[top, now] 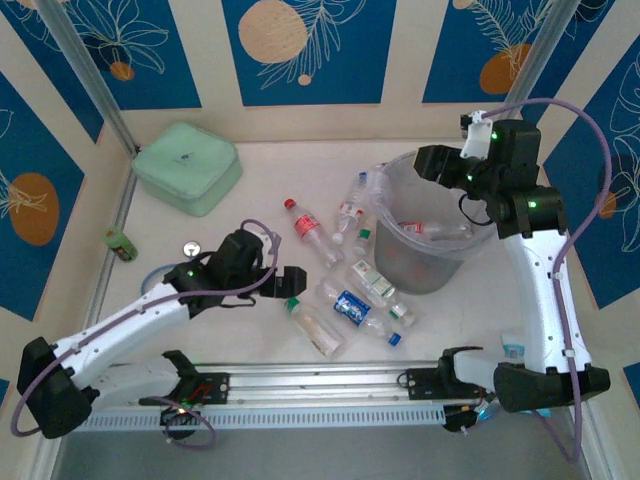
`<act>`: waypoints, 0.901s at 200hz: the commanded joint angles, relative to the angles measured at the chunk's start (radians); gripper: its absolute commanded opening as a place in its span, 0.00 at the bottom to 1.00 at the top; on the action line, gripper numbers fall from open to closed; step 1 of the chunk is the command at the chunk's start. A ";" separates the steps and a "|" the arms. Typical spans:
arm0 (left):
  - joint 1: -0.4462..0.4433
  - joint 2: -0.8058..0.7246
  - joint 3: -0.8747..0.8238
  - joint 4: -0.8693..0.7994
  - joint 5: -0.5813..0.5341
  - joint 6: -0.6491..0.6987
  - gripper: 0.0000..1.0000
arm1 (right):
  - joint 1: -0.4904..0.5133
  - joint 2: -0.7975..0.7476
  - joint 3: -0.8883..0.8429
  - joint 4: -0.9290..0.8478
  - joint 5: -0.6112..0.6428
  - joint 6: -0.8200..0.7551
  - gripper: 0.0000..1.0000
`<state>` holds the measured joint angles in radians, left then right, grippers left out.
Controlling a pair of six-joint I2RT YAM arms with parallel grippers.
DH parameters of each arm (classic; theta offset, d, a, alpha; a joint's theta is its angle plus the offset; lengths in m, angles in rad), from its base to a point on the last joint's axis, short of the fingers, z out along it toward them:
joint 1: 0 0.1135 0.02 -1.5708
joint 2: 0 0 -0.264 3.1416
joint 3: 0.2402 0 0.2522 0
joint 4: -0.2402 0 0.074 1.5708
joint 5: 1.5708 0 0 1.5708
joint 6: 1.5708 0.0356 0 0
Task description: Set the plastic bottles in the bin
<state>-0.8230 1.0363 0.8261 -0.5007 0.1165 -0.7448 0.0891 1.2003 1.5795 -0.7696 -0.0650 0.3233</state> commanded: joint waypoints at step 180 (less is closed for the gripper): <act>-0.256 0.289 -0.197 0.345 -0.111 -0.896 0.79 | -0.048 -0.094 -0.103 0.049 -0.016 -0.031 0.63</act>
<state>-1.0702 1.3254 0.6197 -0.1589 0.0528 -1.6066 0.0498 1.1252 1.4944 -0.7189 -0.0643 0.3099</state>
